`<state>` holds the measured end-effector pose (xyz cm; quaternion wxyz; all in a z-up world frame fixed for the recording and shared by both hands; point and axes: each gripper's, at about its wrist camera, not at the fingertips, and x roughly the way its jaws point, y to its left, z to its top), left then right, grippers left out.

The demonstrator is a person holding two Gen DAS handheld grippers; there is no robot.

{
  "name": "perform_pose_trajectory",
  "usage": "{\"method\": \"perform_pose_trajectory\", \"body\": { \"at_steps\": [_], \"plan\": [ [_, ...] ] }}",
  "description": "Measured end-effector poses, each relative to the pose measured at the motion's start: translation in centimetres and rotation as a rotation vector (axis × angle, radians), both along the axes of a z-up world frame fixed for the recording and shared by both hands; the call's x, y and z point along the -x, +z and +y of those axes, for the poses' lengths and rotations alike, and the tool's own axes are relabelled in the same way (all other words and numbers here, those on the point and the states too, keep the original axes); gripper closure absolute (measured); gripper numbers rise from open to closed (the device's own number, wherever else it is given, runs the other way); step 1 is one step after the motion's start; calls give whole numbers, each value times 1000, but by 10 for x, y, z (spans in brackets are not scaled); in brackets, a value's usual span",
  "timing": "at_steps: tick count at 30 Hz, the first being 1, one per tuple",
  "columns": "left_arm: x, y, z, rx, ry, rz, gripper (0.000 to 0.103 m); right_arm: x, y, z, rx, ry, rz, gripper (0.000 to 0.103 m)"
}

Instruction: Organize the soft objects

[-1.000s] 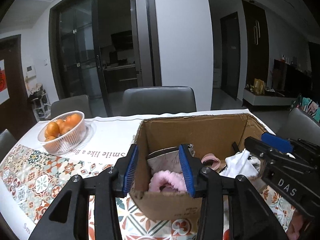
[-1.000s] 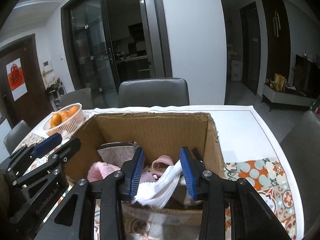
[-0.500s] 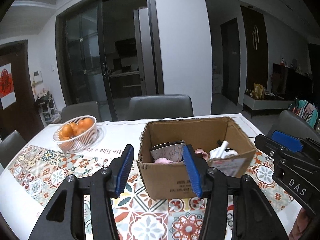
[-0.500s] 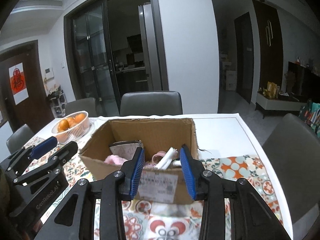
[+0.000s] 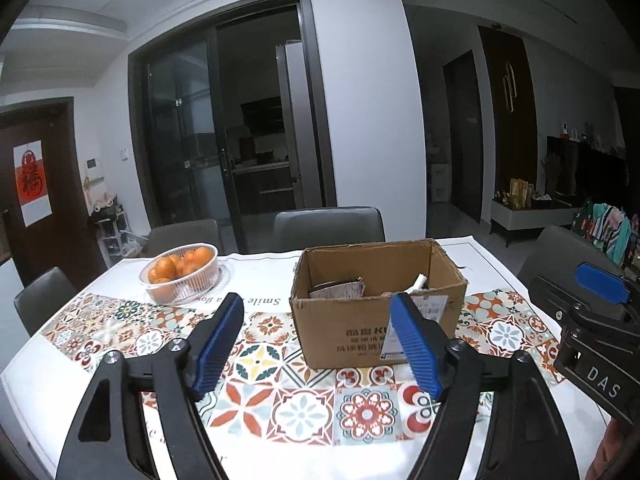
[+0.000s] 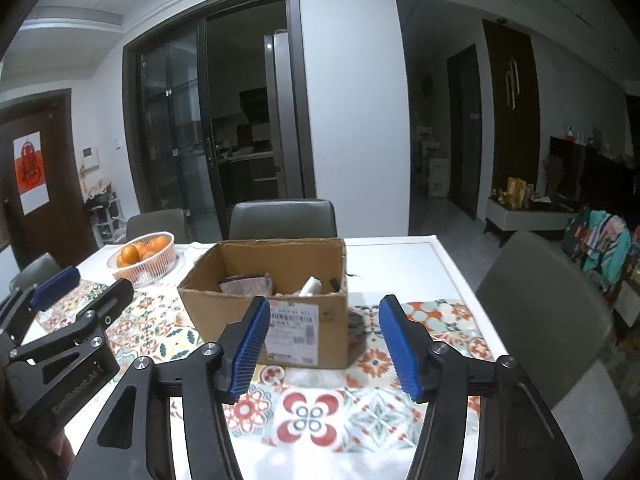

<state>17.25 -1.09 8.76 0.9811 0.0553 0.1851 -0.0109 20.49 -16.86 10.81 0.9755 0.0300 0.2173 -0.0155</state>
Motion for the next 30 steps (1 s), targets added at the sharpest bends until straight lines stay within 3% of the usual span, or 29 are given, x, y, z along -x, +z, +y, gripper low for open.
{"method": "perform_pose_trajectory", "body": {
  "at_steps": [13, 30],
  "plan": [
    [55, -5, 3, -1, 35, 6, 8, 54, -2, -7, 6, -40, -2, 25],
    [100, -7, 4, 0, 59, -23, 5, 94, -4, -8, 19, -50, -37, 22]
  ]
}}
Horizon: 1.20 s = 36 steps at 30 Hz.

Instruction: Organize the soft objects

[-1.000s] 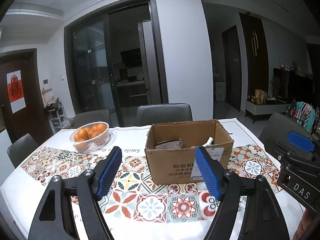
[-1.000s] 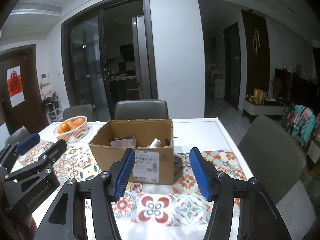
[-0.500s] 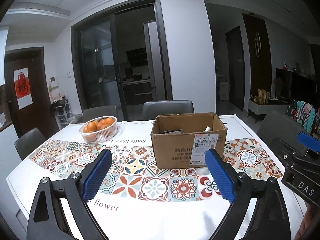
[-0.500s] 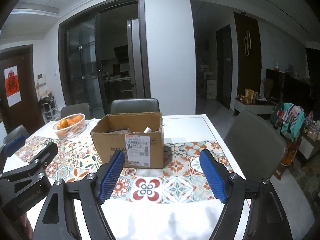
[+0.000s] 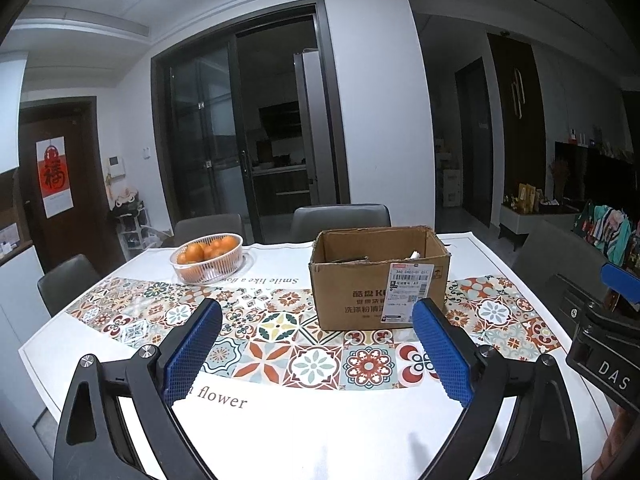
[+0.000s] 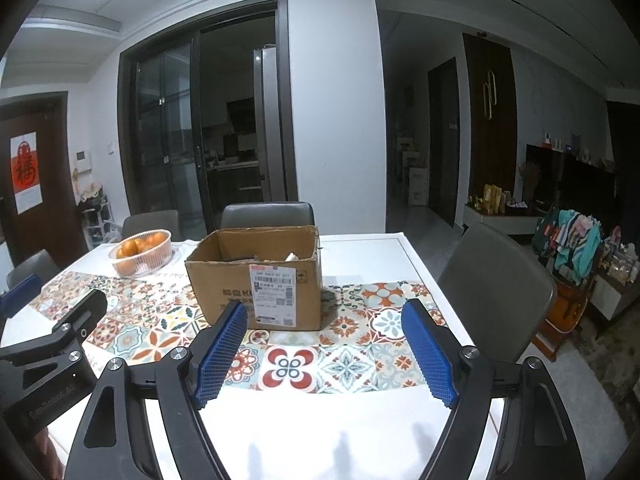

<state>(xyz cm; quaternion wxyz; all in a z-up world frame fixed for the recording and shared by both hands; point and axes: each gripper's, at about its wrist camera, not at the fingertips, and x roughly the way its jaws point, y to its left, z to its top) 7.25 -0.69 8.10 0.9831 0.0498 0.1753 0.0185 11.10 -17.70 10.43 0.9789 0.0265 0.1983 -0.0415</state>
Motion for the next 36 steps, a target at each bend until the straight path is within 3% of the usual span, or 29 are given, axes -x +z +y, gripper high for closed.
{"method": "perform_pose_trajectory", "body": {
  "at_steps": [36],
  "plan": [
    [24, -1, -1, 13, 9, -31, 0, 20, -2, -2, 0, 0, -8, 22]
  ]
}}
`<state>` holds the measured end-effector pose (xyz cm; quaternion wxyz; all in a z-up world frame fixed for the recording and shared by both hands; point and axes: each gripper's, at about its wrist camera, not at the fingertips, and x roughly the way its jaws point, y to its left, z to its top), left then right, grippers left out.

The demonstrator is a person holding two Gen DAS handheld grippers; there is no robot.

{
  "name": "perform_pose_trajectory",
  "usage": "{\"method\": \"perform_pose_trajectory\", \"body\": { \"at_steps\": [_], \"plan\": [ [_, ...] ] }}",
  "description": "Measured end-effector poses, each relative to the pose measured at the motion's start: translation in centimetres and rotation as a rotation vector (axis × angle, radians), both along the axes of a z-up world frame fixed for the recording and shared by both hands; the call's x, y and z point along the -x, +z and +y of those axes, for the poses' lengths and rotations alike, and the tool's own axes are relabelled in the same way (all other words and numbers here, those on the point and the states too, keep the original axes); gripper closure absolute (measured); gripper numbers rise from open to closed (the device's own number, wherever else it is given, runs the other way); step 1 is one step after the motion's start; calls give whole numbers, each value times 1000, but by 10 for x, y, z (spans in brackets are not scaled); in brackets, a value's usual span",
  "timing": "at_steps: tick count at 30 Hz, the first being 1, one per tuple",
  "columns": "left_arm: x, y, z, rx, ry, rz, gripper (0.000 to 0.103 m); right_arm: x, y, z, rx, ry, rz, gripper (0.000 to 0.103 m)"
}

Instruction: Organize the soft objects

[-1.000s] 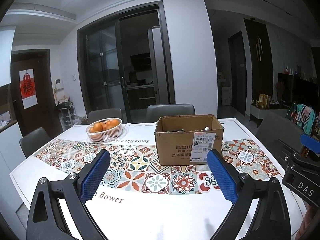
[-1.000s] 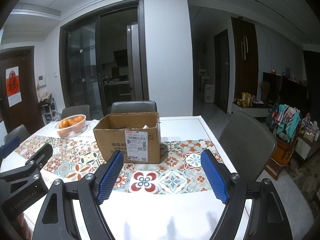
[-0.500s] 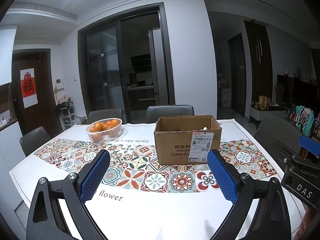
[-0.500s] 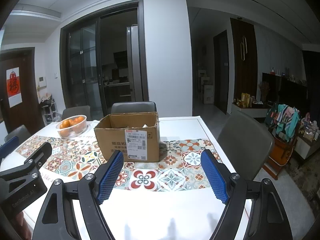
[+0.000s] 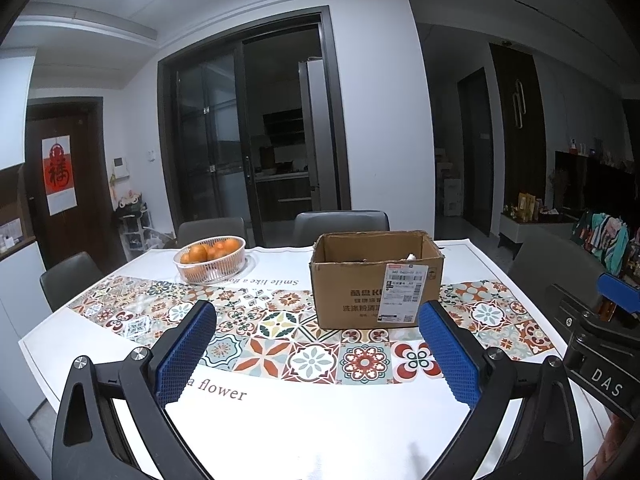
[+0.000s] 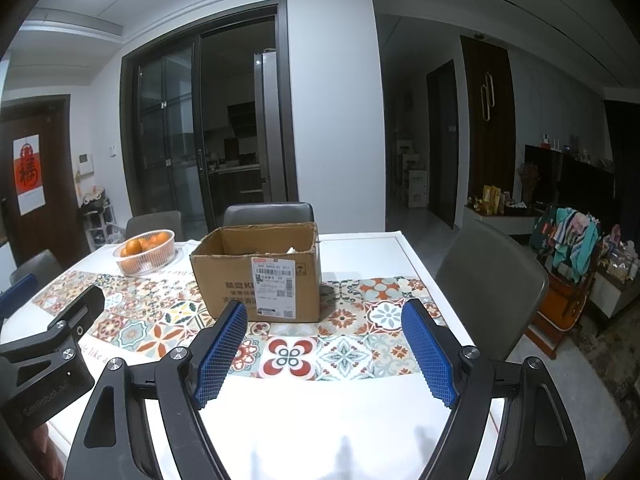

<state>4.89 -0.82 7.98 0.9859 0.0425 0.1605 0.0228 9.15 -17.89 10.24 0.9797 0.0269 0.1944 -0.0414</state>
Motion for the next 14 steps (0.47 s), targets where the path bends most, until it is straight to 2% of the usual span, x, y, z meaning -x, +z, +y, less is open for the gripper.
{"method": "perform_pose_trajectory", "body": {
  "at_steps": [14],
  "plan": [
    [-3, -3, 3, 10, -2, 17, 0, 6, -3, 2, 3, 2, 5, 22]
  ]
}}
